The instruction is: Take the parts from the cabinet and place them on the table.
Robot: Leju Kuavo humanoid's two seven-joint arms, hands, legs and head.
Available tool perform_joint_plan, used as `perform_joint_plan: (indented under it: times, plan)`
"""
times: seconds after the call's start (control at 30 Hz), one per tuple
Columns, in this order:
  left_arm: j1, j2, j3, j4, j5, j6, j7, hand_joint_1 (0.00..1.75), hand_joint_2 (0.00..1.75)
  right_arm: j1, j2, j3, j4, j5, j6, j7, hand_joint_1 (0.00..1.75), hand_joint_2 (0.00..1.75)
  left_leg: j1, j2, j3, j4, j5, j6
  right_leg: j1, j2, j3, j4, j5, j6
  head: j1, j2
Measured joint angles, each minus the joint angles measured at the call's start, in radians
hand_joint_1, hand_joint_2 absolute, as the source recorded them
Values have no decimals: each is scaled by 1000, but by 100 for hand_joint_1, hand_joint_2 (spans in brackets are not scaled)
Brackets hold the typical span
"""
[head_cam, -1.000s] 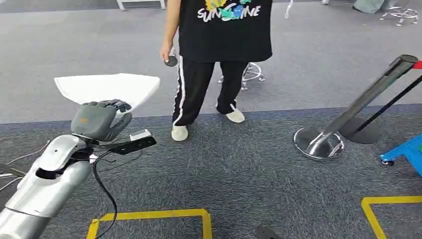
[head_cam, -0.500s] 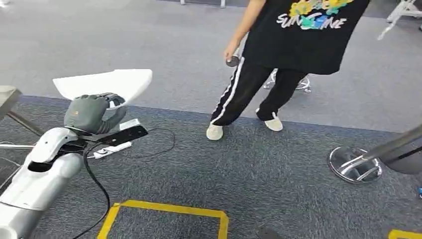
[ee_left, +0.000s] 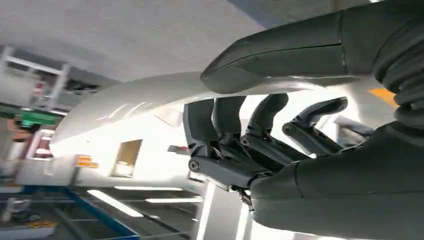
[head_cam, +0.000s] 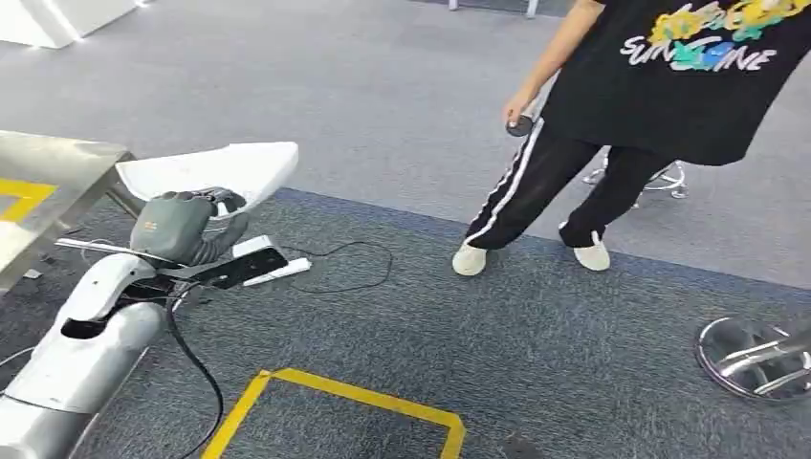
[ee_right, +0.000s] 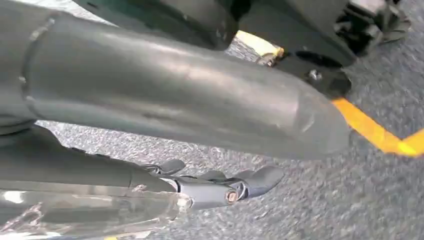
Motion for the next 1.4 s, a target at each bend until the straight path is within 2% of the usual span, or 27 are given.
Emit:
perform_joint_plan:
  times: [0.07,0.13,0.17,0.2,0.23,0.27,0.37,0.43,0.47,0.53,0.57,0.6,0.67,0.7,0.73,0.87,0.9,0.93,0.97,1.03,1.07,1.1,1.17,1.2,1.23,1.37,1.4]
  plan:
    - [7,0,0,1,3,0,0,175,175,4,0,0,1,2,1,3,0,0,2,4,-27,63,-7,-7,-1,-32,0,1,-2,0,0,0]
    - [10,-1,0,2,6,0,0,175,175,4,1,0,1,5,1,4,0,0,2,12,23,-26,56,-11,-2,-59,0,3,-5,4,1,0]
    - [10,-1,0,1,7,0,1,175,175,2,1,0,1,6,1,5,0,0,2,31,69,-106,93,-12,-2,-71,1,5,-7,7,0,0]
    - [10,-1,0,1,9,1,1,175,175,1,1,0,1,6,2,6,0,0,0,78,116,-184,116,-13,1,-81,3,11,-11,13,1,0]
    - [7,-3,0,1,9,1,1,175,175,0,0,0,1,7,2,7,0,0,-13,112,124,-208,100,-6,11,-89,-2,20,-18,19,-5,0]
    - [10,-5,0,1,9,2,1,175,175,-1,0,0,1,8,2,7,0,0,-9,86,120,-206,103,16,13,-100,1,20,-19,22,3,0]
    - [16,-3,0,1,9,2,1,175,175,-3,0,0,1,9,3,7,0,0,-10,52,118,-208,108,36,9,-134,9,20,-26,32,2,0]
    - [12,-3,0,2,10,2,3,175,175,-6,0,0,1,10,3,7,0,0,-2,31,118,-209,111,48,1,-45,-18,80,-72,48,7,0]
    - [12,-6,0,2,10,2,3,175,175,-5,0,0,1,10,3,7,0,0,-1,21,117,-209,112,53,-1,-22,-52,159,-113,50,6,0]
    - [15,-11,0,2,10,2,3,175,175,-3,0,0,1,12,5,7,0,0,-1,-6,114,-209,113,54,-2,-8,-126,314,-173,52,6,0]
    - [18,-11,0,2,11,1,3,175,175,-1,0,0,1,13,5,8,0,0,-1,-20,114,-209,115,54,-2,-6,-142,342,-173,52,6,0]
    - [19,-11,0,2,11,1,3,175,175,-1,0,0,1,13,5,8,0,0,0,-35,114,-209,116,53,-2,-5,-133,317,-147,50,6,0]
    - [17,-12,0,2,11,1,3,175,175,-3,0,0,1,13,5,9,0,0,3,-64,114,-208,119,48,-6,10,-59,163,-60,45,6,0]
    - [15,-13,0,2,12,1,3,175,175,-4,0,0,1,13,5,8,0,0,4,-77,113,-208,121,44,-12,46,-13,72,-23,47,6,0]
    - [12,-14,0,2,12,2,4,175,175,-4,0,0,1,13,5,9,0,0,0,-87,108,-207,124,37,-19,94,2,37,-40,47,6,0]
    - [12,-16,0,3,15,3,4,175,175,-7,0,0,1,15,7,10,0,0,9,-134,94,-216,143,8,-13,54,8,32,-32,27,5,0]
    - [14,-14,0,3,15,3,4,175,175,-10,0,0,1,15,7,10,0,0,7,-101,89,-210,137,6,-19,40,9,26,-26,17,5,0]
    - [10,-14,0,3,14,3,4,175,175,-11,0,0,1,15,7,9,0,0,-1,-37,76,-182,110,3,-17,31,8,25,-24,11,-3,0]
    - [7,-14,0,3,16,4,4,175,175,-11,0,0,1,15,8,9,0,0,-1,-9,47,-116,67,-1,-14,19,6,25,-23,6,-6,0]
    - [9,-17,0,4,18,5,4,175,175,-5,-1,0,2,15,8,9,0,0,-1,5,-21,46,-7,-2,-11,-10,4,25,-24,4,-6,0]
    - [11,-18,0,6,18,5,4,175,175,-3,-2,0,2,15,8,9,0,0,-1,5,-38,88,-16,-2,-10,-24,4,25,-24,3,-6,0]
    - [13,-18,0,8,19,5,4,175,175,-3,-2,0,2,16,8,9,0,0,-1,5,-30,81,-2,0,-8,-38,4,25,-24,3,-6,0]
    - [12,-18,0,8,20,5,4,175,175,-5,-2,0,2,16,8,8,0,0,-4,13,41,-39,65,7,-6,-65,5,25,-25,3,-6,0]
    - [10,-18,0,8,20,5,4,175,175,-7,-2,0,2,16,8,8,0,0,-10,46,95,-129,98,15,-5,-77,6,25,-26,5,-6,0]
    - [6,-18,0,8,20,5,4,175,175,-7,-2,0,2,16,8,8,0,0,-21,107,132,-192,101,20,0,-87,7,26,-28,9,-7,0]
    - [5,-23,0,8,21,6,4,175,175,-9,-2,0,2,16,9,7,0,0,-26,65,126,-214,102,39,10,-139,12,24,-32,23,-3,0]
    - [5,-22,0,8,21,6,4,175,175,-11,-4,0,2,16,9,7,0,0,-18,53,128,-219,107,46,7,-132,13,27,-36,32,-6,0]
